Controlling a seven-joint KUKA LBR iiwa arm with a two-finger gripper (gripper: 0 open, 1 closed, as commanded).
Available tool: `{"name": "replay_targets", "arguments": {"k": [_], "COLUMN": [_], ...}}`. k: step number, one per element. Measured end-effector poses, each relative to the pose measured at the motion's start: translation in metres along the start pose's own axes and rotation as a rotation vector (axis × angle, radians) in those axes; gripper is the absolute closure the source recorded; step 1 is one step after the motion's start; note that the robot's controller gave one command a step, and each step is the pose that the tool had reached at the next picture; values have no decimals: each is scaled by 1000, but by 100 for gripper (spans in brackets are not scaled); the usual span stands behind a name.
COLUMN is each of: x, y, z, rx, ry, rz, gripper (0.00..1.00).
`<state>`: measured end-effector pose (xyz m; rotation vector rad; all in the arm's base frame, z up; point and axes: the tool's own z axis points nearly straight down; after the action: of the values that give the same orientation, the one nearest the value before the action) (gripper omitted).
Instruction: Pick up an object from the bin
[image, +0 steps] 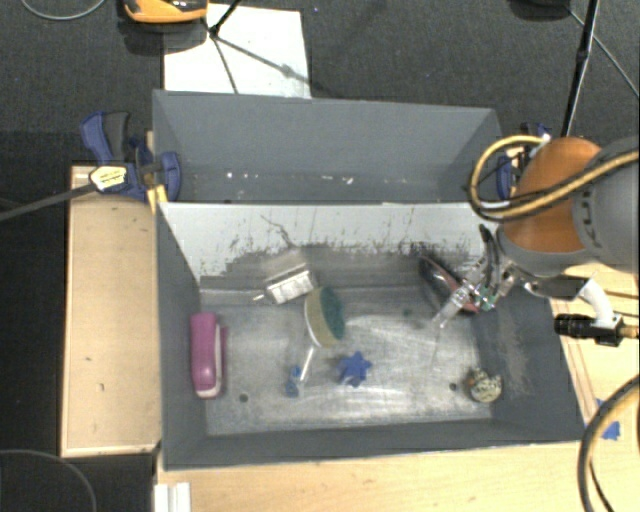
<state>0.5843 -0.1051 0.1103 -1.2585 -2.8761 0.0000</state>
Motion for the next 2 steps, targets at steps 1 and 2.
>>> {"name": "replay_targets", "arguments": {"k": [1,2], "x": [7,13], "y": [-2,5], "z": [-83,-139], "rx": [-6,-5], "ry": [-8,-8], "rz": [-19,-3], "gripper": [100,100]}}
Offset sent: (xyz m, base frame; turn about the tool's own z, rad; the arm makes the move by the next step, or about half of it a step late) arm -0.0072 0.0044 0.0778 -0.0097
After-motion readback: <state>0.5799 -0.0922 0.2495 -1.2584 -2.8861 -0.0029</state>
